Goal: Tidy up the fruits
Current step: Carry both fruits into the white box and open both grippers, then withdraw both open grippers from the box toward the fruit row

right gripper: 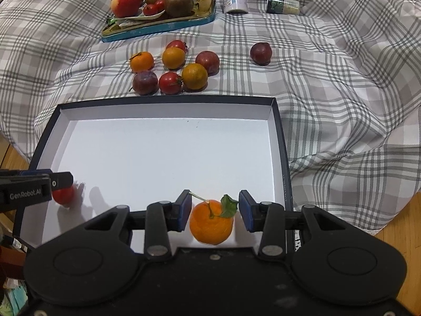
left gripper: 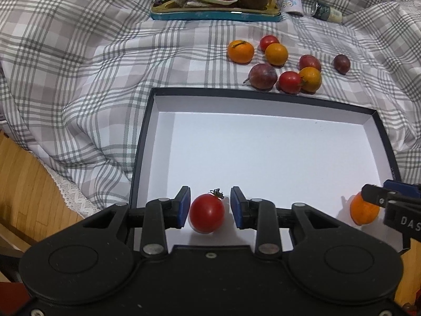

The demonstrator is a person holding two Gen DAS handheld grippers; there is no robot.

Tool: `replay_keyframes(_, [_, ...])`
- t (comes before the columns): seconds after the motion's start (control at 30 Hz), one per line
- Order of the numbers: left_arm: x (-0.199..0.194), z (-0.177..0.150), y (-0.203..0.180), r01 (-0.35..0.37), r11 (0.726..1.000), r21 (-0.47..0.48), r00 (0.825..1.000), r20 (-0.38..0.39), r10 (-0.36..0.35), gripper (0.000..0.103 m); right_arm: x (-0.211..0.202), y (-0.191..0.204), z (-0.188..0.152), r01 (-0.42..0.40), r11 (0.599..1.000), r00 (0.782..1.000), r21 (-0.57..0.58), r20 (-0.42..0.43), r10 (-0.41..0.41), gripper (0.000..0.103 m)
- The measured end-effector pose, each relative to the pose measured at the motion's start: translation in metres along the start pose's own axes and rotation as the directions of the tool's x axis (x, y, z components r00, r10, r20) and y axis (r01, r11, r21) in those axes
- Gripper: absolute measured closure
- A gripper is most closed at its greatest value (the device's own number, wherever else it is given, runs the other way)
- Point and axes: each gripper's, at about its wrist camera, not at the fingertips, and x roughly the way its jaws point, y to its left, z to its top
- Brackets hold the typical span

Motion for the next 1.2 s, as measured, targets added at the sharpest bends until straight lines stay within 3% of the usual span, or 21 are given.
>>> replay_keyframes(0.53, [0.003,0.007,0.000,-0.018,1.000,-0.018,1.000,-0.013,0.018,0.061,-0.002,-0.002,0.008,-0.004,1.000,1.000,0.016,0.030,0.003,0.061])
replay_keyframes(1.2, [-0.002,0.035,0.007,-0.042,0.999,-0.030,0.998,0.048,0.043,0.061,0.005,-0.017,0.037,0.013,0.997,0.996,0.071,0.091,-0.020,0.061])
